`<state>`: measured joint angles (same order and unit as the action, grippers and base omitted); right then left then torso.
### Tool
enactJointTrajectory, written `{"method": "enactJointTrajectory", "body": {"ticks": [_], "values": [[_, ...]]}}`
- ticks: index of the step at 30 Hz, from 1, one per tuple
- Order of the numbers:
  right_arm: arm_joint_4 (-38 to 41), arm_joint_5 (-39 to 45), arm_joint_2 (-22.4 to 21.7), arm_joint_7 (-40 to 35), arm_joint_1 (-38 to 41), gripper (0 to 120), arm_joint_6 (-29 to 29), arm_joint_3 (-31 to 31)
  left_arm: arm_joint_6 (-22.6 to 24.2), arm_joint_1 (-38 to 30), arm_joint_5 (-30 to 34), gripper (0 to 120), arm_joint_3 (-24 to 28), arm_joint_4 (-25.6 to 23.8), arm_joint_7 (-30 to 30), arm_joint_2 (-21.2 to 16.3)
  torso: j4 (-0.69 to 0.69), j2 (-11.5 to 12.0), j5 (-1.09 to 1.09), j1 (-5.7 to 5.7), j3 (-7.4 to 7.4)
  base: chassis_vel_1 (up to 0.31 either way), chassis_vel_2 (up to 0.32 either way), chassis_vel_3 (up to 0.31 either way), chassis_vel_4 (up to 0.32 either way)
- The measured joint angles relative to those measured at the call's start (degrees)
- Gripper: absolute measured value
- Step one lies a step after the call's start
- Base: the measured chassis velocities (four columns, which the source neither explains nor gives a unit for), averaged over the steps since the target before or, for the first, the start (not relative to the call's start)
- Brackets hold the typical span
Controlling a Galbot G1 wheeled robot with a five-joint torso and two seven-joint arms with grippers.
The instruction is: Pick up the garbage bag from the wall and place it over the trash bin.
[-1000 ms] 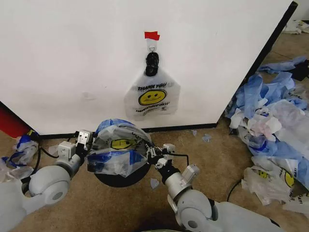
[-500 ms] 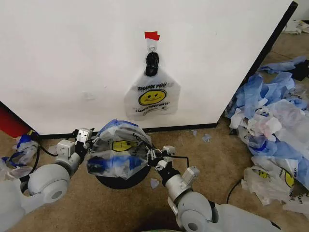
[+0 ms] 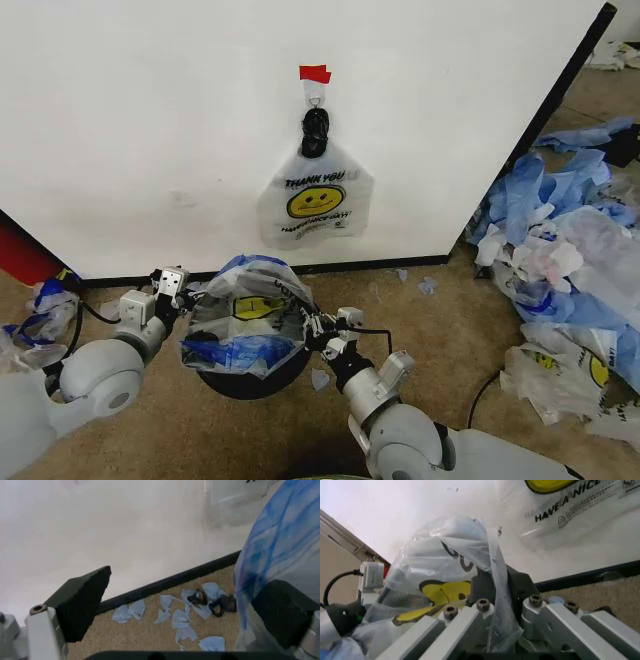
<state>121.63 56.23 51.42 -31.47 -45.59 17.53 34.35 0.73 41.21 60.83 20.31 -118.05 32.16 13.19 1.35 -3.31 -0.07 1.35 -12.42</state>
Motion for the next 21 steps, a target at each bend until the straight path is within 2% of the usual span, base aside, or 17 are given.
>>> {"method": "enactJointTrajectory", "body": {"ticks": [10,21], "values": [[-0.9,-0.1,0.1,0.3,-0.2,1,0.1,0.0,0.0,-0.4,-0.2,98,-0.4,0.5,-0.3,-0.7,0.00,0.0,0.00,0.00,0.00,0.000,0.000,0.000,0.000],[-3.1,-0.3,0.4,0.3,-0.2,1,0.4,-0.2,-0.2,0.4,-0.3,98,-3.5,0.6,-0.3,-0.4,0.00,0.0,0.01,0.00,0.00,0.000,0.000,0.000,0.000]]}}
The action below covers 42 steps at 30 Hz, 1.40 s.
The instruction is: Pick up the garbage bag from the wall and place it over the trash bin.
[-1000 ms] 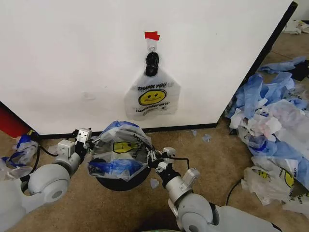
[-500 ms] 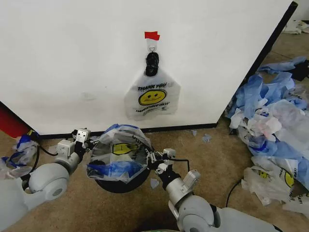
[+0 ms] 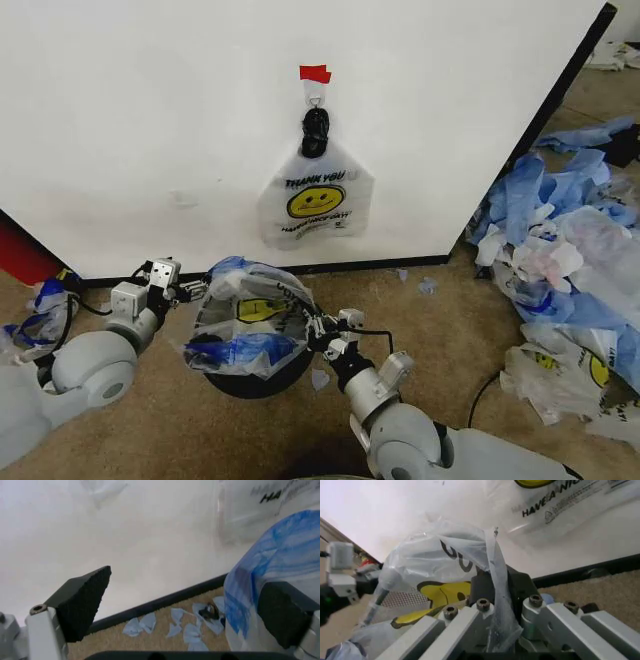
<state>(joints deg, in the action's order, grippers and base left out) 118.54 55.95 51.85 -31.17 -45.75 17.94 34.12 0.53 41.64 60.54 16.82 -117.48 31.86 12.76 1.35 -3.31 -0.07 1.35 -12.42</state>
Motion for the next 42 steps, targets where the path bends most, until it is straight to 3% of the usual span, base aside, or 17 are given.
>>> {"method": "enactJointTrajectory", "body": {"ticks": [19,24,33,36,39,42], "values": [[-1.3,-0.4,0.8,0.0,-2.6,1,0.6,-2.3,0.0,-0.6,0.4,98,1.3,1.5,0.0,2.1,0.01,0.0,0.00,0.00,0.00,0.000,0.000,0.000,0.000],[-1.3,-0.4,0.6,0.0,-2.6,1,0.6,-2.8,0.4,-0.8,1.9,98,1.2,-0.1,0.0,0.8,0.00,0.0,0.00,0.00,0.00,0.000,0.000,0.000,0.000],[-1.6,-0.5,0.6,-0.1,-1.5,1,0.6,-3.2,1.4,0.9,5.6,98,-0.2,-6.4,1.3,-4.8,0.00,0.0,-0.01,0.00,0.00,0.000,0.000,0.000,0.000],[-1.5,-0.6,0.5,-0.1,-2.1,1,0.6,-3.7,1.4,1.2,5.6,98,-1.3,-7.2,1.3,-5.8,0.00,0.0,0.00,0.00,0.00,0.000,0.000,0.000,0.000],[-2.2,-0.6,0.9,0.0,-2.2,1,0.6,-4.6,1.5,5.5,5.5,97,-9.4,-10.3,1.7,-6.4,0.02,0.0,0.00,0.00,0.00,0.000,0.000,0.000,0.000],[-3.0,-0.6,1.3,0.0,-2.0,1,0.6,-5.2,2.0,8.5,5.6,97,-13.0,-12.8,2.0,-6.4,0.00,0.0,0.03,0.00,0.00,0.000,0.000,0.000,0.000]]}}
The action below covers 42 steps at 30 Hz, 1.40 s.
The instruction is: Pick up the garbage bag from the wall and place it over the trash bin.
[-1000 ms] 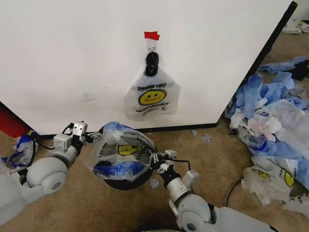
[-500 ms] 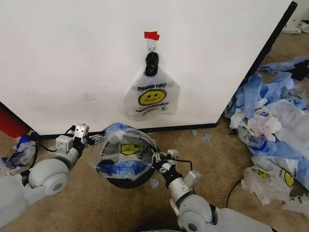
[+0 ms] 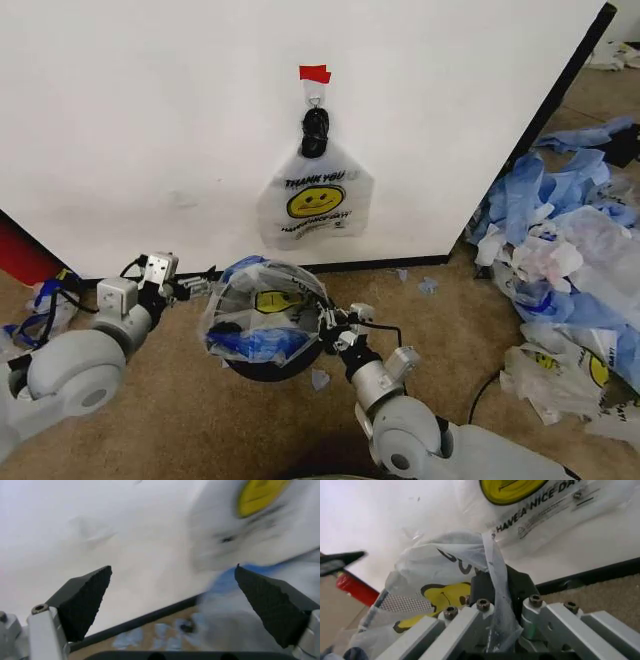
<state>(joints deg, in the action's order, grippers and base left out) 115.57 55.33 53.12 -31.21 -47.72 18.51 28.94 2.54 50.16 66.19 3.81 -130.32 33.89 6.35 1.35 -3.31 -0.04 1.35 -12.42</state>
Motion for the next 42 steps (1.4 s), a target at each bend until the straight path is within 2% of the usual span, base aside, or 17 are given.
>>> {"method": "enactJointTrajectory", "body": {"ticks": [1,3,5,11,14,17,19,22,26,27,29,32,34,40,42], "values": [[-0.5,0.1,0.4,0.0,0.2,1,0.0,-0.4,0.3,1.1,0.1,97,-1.2,-2.0,0.3,0.0,0.01,0.0,-0.07,0.00,0.00,0.000,0.000,0.000,0.000],[-1.3,0.4,0.8,-0.1,0.6,1,0.0,-1.0,0.5,1.7,0.4,97,-2.1,-4.5,0.9,-0.3,0.00,0.0,0.00,0.00,0.00,0.000,0.000,0.000,0.000],[-2.0,1.0,1.1,-0.4,0.7,1,0.0,-1.6,0.7,2.5,0.7,97,-2.8,-6.8,1.1,-0.3,0.00,0.0,-0.03,0.00,0.00,0.000,0.000,0.000,0.000],[-3.5,2.6,1.6,-0.9,0.7,1,-0.3,-4.0,1.8,3.5,1.1,97,-3.2,-11.4,1.6,0.0,0.00,0.0,-0.02,0.00,0.00,0.000,0.000,0.000,0.000],[-3.8,2.9,1.6,-0.9,0.7,1,-0.3,-4.4,1.8,3.8,1.2,97,-3.2,-12.1,1.5,-0.1,0.00,0.0,-0.02,0.00,0.00,0.000,0.000,0.000,0.000],[-4.0,3.5,1.0,-0.9,0.8,1,-0.4,-5.0,0.7,6.0,0.0,97,-3.2,-13.2,-1.0,-0.4,0.01,0.0,-0.02,0.00,0.00,0.000,0.000,0.000,0.000],[-4.0,3.8,0.9,-0.9,1.0,1,-0.4,-5.2,-1.5,8.1,-4.1,97,-3.2,-12.9,-4.6,-0.4,0.01,0.0,-0.03,0.00,0.00,0.000,0.000,0.000,0.000],[-4.2,3.9,0.8,-0.9,1.2,1,-0.5,-5.3,-4.9,10.4,-9.6,96,-3.3,-11.2,-9.3,-0.4,0.01,0.0,-0.03,0.00,0.00,0.000,0.000,0.000,0.000],[-4.3,3.9,0.8,-0.9,1.3,1,-0.5,-5.4,-15.0,12.9,-23.8,95,-3.5,-4.0,-23.7,-0.6,0.00,0.0,-0.04,0.00,0.00,0.000,0.000,0.000,0.000],[-4.3,3.9,0.8,-0.9,1.3,1,-0.5,-5.4,-15.0,12.9,-23.8,95,-3.5,-4.0,-23.7,-0.6,0.00,0.0,-0.04,0.00,0.00,0.000,0.000,0.000,0.000],[-4.3,3.9,0.7,-1.0,1.3,1,-0.5,-5.5,-19.6,13.0,-28.6,94,-3.6,0.0,-30.2,-0.4,0.01,0.0,-0.04,0.00,0.00,0.000,0.000,0.000,0.000],[-4.3,3.9,0.5,-1.0,1.3,1,-0.5,-5.5,-24.0,13.3,-33.0,94,-3.6,5.3,-36.1,0.1,0.01,0.0,-0.03,0.00,0.00,0.000,0.000,0.000,0.000],[-4.0,3.9,0.5,-1.1,1.2,1,-0.5,-5.5,-26.4,13.4,-35.8,94,-3.6,9.3,-38.2,0.9,0.01,0.0,-0.04,0.00,0.00,0.000,0.000,0.000,0.000],[-3.1,3.6,0.4,-1.2,0.9,1,-0.5,-5.2,-28.5,13.7,-37.3,93,-3.5,15.1,-39.5,2.5,0.00,0.0,-0.03,0.00,0.00,0.000,0.000,0.000,0.000],[-2.9,3.6,0.5,-1.3,0.9,1,-0.5,-5.1,-28.6,13.6,-37.4,93,-3.5,15.7,-39.5,2.8,0.01,0.0,-0.04,0.00,0.00,0.000,0.000,0.000,0.000]]}}
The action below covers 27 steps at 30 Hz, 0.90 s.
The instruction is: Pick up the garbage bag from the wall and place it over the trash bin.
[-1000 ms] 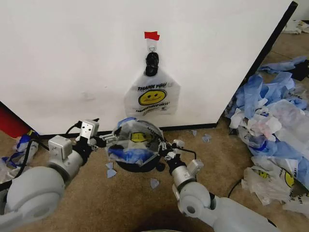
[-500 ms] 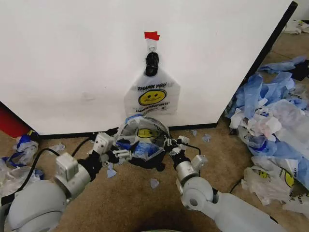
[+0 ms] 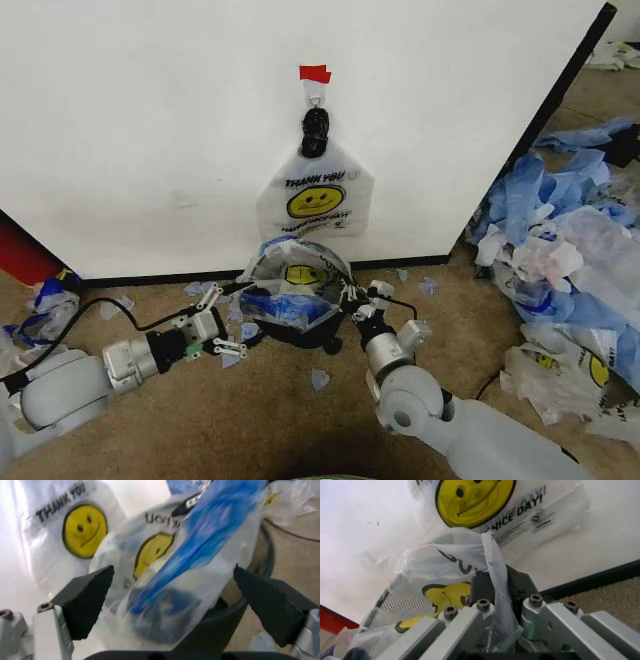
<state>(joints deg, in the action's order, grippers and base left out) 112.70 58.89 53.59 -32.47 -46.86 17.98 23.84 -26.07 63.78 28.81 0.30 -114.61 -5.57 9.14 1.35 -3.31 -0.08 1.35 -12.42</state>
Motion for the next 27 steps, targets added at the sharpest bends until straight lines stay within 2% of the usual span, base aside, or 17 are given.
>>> {"method": "enactJointTrajectory", "body": {"ticks": [5,14,15,21,22,27], "values": [[0.3,-0.3,0.1,-0.2,0.0,1,0.0,0.4,-0.2,-0.4,-0.3,88,0.0,1.4,0.2,0.6,0.00,0.0,0.01,0.00,0.00,0.000,0.000,0.000,0.000],[0.2,-0.7,0.3,-0.4,0.0,1,-0.1,0.6,-0.2,0.6,-0.6,54,0.0,1.3,1.9,1.2,0.00,0.0,0.01,0.00,0.00,0.000,0.000,0.000,0.000],[0.2,-0.7,0.3,-0.4,0.0,1,-0.1,0.6,-0.2,0.6,-0.6,54,0.0,1.3,1.9,1.2,0.00,0.0,0.01,0.00,0.00,0.000,0.000,0.000,0.000],[-0.3,-0.9,0.3,-0.4,0.0,1,-0.1,0.3,-0.1,1.4,-0.9,27,-0.1,0.7,2.5,1.3,0.01,0.0,0.01,0.00,0.00,0.000,0.000,0.000,0.000],[-0.3,-0.9,0.3,-0.4,0.0,1,-0.1,0.3,-0.1,1.4,-0.9,27,-0.1,0.7,2.5,1.3,0.01,0.0,0.01,0.00,0.00,0.000,0.000,0.000,0.000],[-0.8,-0.8,0.4,-0.4,0.1,1,0.0,0.0,-0.3,2.3,-1.7,7,-0.7,0.6,2.7,1.7,0.00,0.0,0.00,0.00,0.00,0.000,0.000,0.000,0.000]]}}
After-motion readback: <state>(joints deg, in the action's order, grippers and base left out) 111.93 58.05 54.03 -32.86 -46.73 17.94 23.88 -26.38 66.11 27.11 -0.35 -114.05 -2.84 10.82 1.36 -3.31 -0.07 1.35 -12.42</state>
